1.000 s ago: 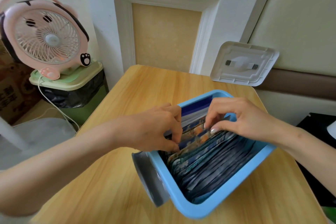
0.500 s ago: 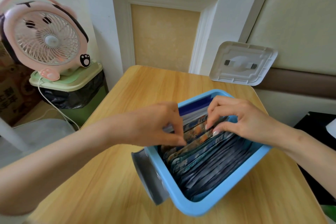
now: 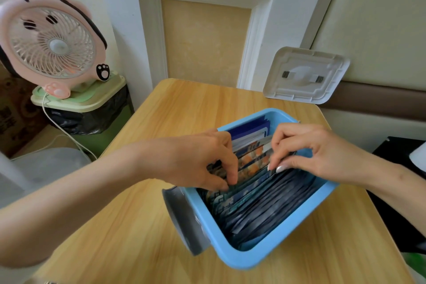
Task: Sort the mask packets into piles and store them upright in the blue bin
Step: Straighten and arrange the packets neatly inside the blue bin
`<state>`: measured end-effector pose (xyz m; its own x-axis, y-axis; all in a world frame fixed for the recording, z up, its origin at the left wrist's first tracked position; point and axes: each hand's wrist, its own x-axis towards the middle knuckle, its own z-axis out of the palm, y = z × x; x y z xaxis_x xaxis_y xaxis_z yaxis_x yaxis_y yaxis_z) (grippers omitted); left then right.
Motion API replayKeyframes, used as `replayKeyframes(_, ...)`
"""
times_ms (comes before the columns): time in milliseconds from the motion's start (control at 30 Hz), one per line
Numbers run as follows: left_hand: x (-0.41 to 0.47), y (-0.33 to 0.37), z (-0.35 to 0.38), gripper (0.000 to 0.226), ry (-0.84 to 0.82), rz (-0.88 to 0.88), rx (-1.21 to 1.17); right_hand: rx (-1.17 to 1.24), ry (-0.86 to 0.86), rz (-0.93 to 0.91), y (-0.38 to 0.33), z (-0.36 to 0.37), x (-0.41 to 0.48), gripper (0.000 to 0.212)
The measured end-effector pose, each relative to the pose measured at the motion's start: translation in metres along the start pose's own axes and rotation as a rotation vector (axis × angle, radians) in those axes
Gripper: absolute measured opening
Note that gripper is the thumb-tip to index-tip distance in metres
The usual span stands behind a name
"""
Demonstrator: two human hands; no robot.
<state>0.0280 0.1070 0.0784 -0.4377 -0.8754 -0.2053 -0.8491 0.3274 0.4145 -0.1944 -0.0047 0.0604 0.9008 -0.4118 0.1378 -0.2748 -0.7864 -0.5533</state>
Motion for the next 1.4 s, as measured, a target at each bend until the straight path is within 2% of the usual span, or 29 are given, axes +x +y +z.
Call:
replayKeyframes(133, 0.009, 0.006, 0.011, 0.006, 0.104, 0.038, 0.149, -0.051, -0.001, -0.021, -0.001, -0.002, -0.002, 0.016)
replayKeyframes(267, 0.009, 0.006, 0.009, 0.024, 0.094, 0.027, 0.047, -0.043, 0.003, -0.017, 0.0, -0.001, -0.004, 0.015)
replayKeyframes(467, 0.008, 0.001, 0.009, 0.011, 0.062, 0.045, 0.085, -0.038, 0.004, 0.003, 0.001, -0.004, -0.008, 0.019)
replayKeyframes(533, 0.007, 0.001, 0.012, 0.02, 0.083, 0.029, 0.086, -0.089, 0.086, 0.026, 0.007, -0.005, -0.011, 0.02)
replayKeyframes(667, -0.004, 0.004, 0.022, 0.053, 0.121, -0.007, 0.029, -0.179, 0.21, 0.16, 0.02, -0.011, -0.017, 0.034)
replayKeyframes(800, -0.01, 0.015, 0.038, 0.07, 0.173, -0.06, 0.179, -0.153, 0.179, 0.213, 0.015, -0.013, -0.02, 0.027)
replayKeyframes(900, -0.01, 0.017, 0.038, 0.075, 0.152, -0.076, 0.203, -0.232, 0.144, 0.278, 0.01, -0.013, -0.025, 0.016)
replayKeyframes(967, -0.008, 0.011, 0.034, 0.077, 0.109, -0.03, 0.215, -0.164, 0.115, 0.358, 0.004, -0.017, -0.031, 0.018)
replayKeyframes(1067, -0.005, -0.004, 0.023, 0.082, -0.038, 0.018, 0.205, 0.029, -0.023, 0.508, -0.011, -0.021, -0.039, 0.046)
replayKeyframes(1167, -0.003, -0.017, 0.014, 0.086, -0.161, 0.136, 0.187, 0.238, -0.133, 0.648, -0.015, -0.017, -0.051, 0.044)
replayKeyframes(1233, 0.017, -0.028, 0.017, 0.085, -0.132, 0.185, 0.081, 0.309, -0.174, 0.712, -0.017, -0.016, -0.06, 0.045)
replayKeyframes(1300, 0.026, -0.038, 0.023, 0.058, -0.101, 0.139, -0.242, 0.354, -0.195, 0.757, -0.026, -0.014, -0.065, 0.056)
replayKeyframes(1333, 0.025, -0.043, 0.023, 0.043, -0.041, 0.12, -0.408, 0.358, -0.183, 0.781, -0.027, -0.014, -0.066, 0.066)
replayKeyframes(1400, 0.018, -0.05, 0.013, 0.025, 0.248, 0.155, -0.642, 0.338, -0.08, 0.821, -0.023, -0.018, -0.065, 0.071)
